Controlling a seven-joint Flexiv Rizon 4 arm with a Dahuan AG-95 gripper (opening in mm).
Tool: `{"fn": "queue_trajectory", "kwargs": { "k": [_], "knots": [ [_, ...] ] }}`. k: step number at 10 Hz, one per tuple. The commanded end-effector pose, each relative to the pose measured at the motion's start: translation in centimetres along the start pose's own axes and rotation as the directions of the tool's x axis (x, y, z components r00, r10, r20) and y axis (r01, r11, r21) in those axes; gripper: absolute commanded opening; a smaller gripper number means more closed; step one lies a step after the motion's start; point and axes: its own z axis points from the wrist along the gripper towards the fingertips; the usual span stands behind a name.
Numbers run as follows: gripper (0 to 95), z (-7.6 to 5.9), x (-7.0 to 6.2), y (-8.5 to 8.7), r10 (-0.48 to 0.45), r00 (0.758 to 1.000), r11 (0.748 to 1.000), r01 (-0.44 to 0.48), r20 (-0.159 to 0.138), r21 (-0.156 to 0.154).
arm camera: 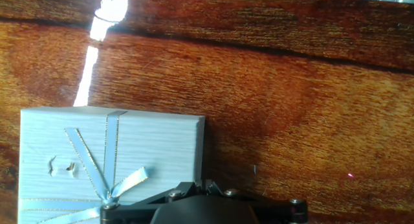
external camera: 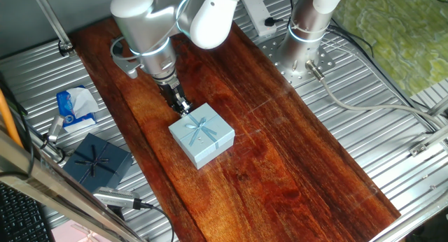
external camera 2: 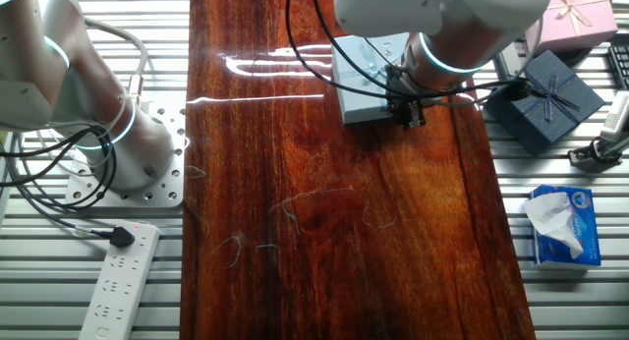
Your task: Slide the outer casing onto the gift box
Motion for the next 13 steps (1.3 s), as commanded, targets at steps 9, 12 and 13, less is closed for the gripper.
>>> {"fn": "queue_trajectory", "kwargs": {
  "k": [9, 12, 13],
  "knots": [
    [0.0, -0.34, 0.16, 0.29, 0.006, 1.0, 1.0, -0.006, -0.004, 0.002],
    [0.0, -0.44, 0.21, 0.32, 0.004, 1.0, 1.0, -0.004, -0.006, 0.002],
    [0.0, -0.51, 0.2, 0.33, 0.001, 1.0, 1.0, -0.001, -0.006, 0.003]
  ]
}}
